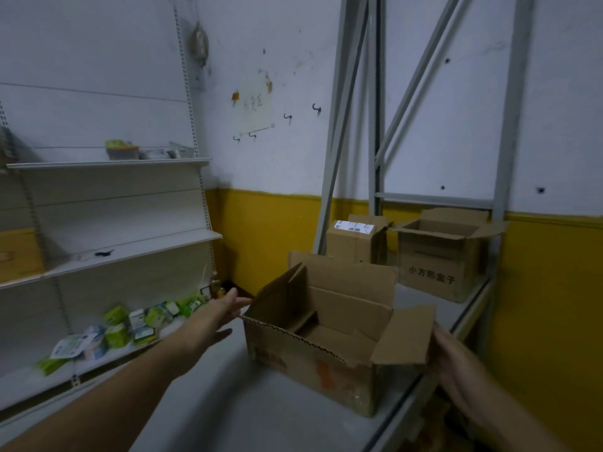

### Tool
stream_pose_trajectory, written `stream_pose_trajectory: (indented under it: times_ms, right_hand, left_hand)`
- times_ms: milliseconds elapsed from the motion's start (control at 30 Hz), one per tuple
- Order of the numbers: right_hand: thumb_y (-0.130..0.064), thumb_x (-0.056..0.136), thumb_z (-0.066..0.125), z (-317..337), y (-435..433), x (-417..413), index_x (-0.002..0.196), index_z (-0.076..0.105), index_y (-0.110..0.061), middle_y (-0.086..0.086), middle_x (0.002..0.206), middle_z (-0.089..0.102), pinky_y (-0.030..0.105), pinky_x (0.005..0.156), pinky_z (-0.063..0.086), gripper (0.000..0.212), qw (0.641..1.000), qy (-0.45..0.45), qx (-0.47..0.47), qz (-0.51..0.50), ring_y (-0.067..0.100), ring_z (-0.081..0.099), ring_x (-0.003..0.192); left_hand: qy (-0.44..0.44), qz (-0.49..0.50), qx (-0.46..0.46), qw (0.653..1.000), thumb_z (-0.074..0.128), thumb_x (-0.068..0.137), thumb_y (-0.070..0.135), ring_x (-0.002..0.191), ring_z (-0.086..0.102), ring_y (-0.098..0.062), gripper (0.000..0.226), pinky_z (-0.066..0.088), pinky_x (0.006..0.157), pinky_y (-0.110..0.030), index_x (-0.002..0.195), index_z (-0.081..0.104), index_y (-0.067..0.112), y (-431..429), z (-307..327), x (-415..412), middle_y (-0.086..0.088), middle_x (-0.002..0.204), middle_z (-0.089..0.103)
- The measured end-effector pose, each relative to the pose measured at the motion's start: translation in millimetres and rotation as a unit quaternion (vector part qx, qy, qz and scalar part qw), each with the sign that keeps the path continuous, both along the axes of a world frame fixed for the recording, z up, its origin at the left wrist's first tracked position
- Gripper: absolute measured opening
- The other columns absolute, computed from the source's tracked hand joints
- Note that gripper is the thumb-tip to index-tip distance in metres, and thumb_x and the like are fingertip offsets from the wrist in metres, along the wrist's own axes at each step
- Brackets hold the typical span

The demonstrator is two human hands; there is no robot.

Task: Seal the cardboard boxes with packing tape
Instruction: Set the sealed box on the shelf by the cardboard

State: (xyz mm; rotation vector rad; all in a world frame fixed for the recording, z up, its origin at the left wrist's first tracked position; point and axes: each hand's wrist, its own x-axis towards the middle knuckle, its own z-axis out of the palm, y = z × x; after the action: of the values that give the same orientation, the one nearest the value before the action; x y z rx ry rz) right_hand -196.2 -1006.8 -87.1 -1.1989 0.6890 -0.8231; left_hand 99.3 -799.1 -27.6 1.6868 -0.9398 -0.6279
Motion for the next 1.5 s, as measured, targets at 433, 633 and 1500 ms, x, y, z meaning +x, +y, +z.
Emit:
stream_pose_trajectory:
  times_ms: [433,633,1500]
  right_hand:
    - [-0.098,0.047,0.038,-8,43,61,0.137,-0.007,-0.058,-0.015,0.158,-0.007,0.035,0.112,0.028,0.108,0.973,0.055,-0.225,0.021,0.012,0.011,0.145]
    - [-0.063,0.065,0.073,-10,12,80,0.115,-0.032,-0.068,-0.024,0.145,-0.038,0.045,0.117,0.015,0.116,0.930,0.182,-0.320,0.006,0.004,-0.010,0.138]
    - [-0.064,0.078,0.059,-8,-142,159,0.143,-0.026,-0.038,0.001,0.154,-0.029,0.047,0.109,0.031,0.110,0.877,0.337,-0.335,-0.070,0.031,0.009,0.145]
  left_hand:
    - [0.072,0.227,-0.150,0.960,0.037,0.085,0.066,0.136,0.029,-0.032,0.076,0.028,0.111,-0.049,0.146,0.013,0.027,-77,-12,-38,-0.010,0.152,0.024]
    - [0.032,0.179,-0.069,0.981,0.032,0.093,0.055,0.144,0.004,-0.032,0.077,0.014,0.115,-0.049,0.149,-0.012,0.025,-125,-11,-20,-0.007,0.158,-0.004]
    - [0.077,-0.010,-0.071,0.994,0.057,0.089,0.007,0.111,0.050,-0.020,0.068,0.043,0.090,-0.035,0.143,0.024,0.030,-268,-45,8,0.005,0.114,0.054]
